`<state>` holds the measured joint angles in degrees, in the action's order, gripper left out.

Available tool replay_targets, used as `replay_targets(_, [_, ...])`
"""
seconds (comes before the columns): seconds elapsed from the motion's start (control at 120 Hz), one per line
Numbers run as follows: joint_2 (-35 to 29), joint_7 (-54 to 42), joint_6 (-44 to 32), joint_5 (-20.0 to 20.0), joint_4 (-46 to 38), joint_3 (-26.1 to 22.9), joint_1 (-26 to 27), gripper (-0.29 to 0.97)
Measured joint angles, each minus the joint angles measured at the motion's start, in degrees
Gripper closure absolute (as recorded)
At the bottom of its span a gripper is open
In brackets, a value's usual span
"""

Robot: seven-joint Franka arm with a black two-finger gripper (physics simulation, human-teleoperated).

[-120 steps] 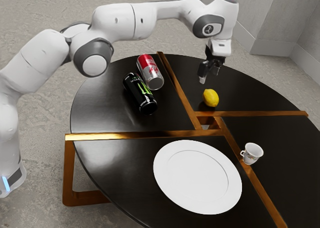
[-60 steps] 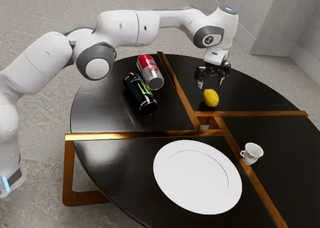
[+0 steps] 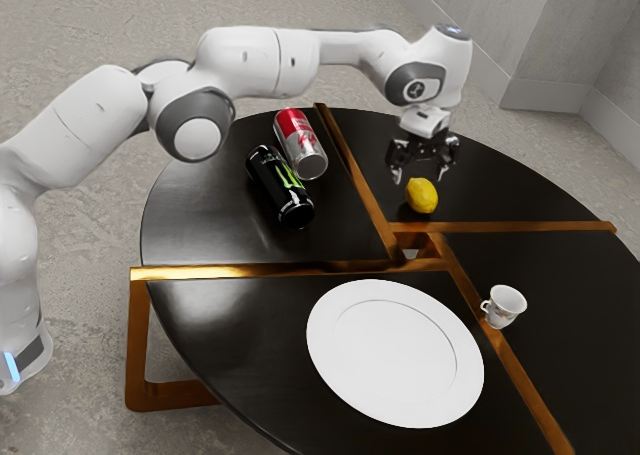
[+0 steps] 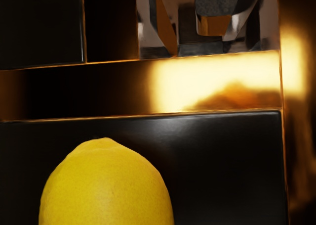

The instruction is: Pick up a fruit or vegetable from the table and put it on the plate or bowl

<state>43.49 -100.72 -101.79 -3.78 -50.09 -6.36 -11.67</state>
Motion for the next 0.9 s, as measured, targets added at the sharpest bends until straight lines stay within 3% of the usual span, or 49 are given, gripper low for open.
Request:
replay_targets(0.767, [4.7,-5.6,-3.3,0.1,1.9,-0.5,-0.9,0.0])
replay_targets(0.9, [5.4,-6.1,-3.5,0.1,2.3,-0.5,-0.8,0.05])
